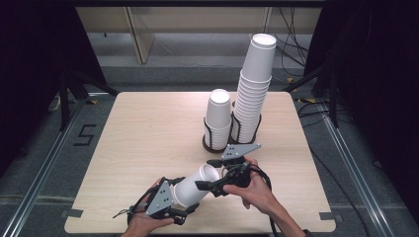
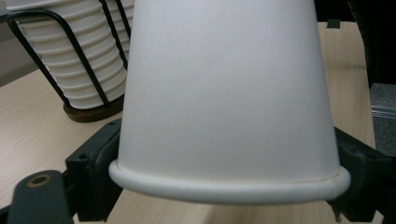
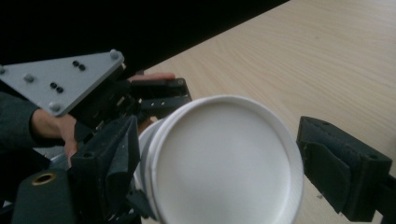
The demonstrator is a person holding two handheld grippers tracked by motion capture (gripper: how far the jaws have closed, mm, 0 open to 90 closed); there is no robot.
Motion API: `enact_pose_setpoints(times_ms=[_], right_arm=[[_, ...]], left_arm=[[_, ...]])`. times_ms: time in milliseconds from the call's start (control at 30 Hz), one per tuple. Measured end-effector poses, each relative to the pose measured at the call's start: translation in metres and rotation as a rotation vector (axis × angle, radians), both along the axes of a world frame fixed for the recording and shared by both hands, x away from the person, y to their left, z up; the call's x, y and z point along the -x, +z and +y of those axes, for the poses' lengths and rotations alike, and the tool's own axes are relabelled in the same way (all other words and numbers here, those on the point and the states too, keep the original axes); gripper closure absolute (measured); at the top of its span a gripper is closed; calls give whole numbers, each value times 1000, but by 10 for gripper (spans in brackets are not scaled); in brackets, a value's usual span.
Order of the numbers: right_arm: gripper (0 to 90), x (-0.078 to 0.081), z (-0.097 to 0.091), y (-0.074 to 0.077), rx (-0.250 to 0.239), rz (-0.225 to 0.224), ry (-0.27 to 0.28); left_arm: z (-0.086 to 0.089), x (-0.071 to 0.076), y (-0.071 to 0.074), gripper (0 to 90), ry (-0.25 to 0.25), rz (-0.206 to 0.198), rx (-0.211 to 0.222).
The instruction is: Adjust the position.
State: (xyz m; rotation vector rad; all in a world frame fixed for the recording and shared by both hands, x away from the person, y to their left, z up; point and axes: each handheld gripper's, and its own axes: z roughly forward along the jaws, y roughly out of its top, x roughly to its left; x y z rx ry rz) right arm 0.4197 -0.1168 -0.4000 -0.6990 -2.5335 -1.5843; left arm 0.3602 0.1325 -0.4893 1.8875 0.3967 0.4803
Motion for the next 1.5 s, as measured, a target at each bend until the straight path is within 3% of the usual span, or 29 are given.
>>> enact_pose_setpoints(times_ms=[133, 200, 267, 333, 367, 433, 467, 667, 700, 800, 967, 1033, 1100, 1200, 1367, 1433, 1500], right_arm=[[157, 1, -3, 3, 34, -20, 21], [158, 1, -3, 3, 48, -34, 21], [157, 3, -4, 5, 99, -75, 20], [157, 4, -4, 5, 115, -95, 21], [157, 5, -4, 8, 156, -135, 43], [158, 7, -3, 8, 169, -141, 53], [158, 9, -2, 9, 221, -151, 81], [159, 9, -1, 4, 265, -146, 144], [159, 8, -1, 1, 268, -134, 163], [159, 7, 0, -4, 279, -106, 186], [191, 6, 2, -10, 254, -58, 234], [228, 5, 2, -10, 255, -69, 241], [240, 3, -1, -11, 240, -45, 248], [250, -1, -6, -9, 194, -15, 251], [254, -2, -10, -8, 167, -6, 264], [254, -5, -12, -9, 122, 5, 266], [255, -6, -13, -9, 122, 11, 268]], left_arm=[[2, -1, 1, 137, -10, -6, -7], [4, -1, 2, 137, -9, -9, -32], [5, -2, 2, 137, -8, -7, -48], [6, -3, 1, 137, -7, 1, -75], [6, -3, 1, 138, -9, 5, -83], [7, -3, 1, 139, -12, 8, -108], [6, -4, 1, 139, -24, 16, -116], [5, -2, 1, 140, -59, 6, -163], [5, -1, 2, 140, -70, 2, -192], [3, 1, 2, 139, -88, -7, -209], [3, 2, 2, 137, -118, -16, -211], [3, 2, 1, 135, -121, -30, -207], [5, 2, 2, 120, -128, -28, -208], [7, 0, 1, 91, -138, -36, -137], [11, 0, 1, 74, -162, -56, -78], [12, 0, 1, 69, -159, -58, -50], [13, 0, 1, 66, -160, -64, -25]])
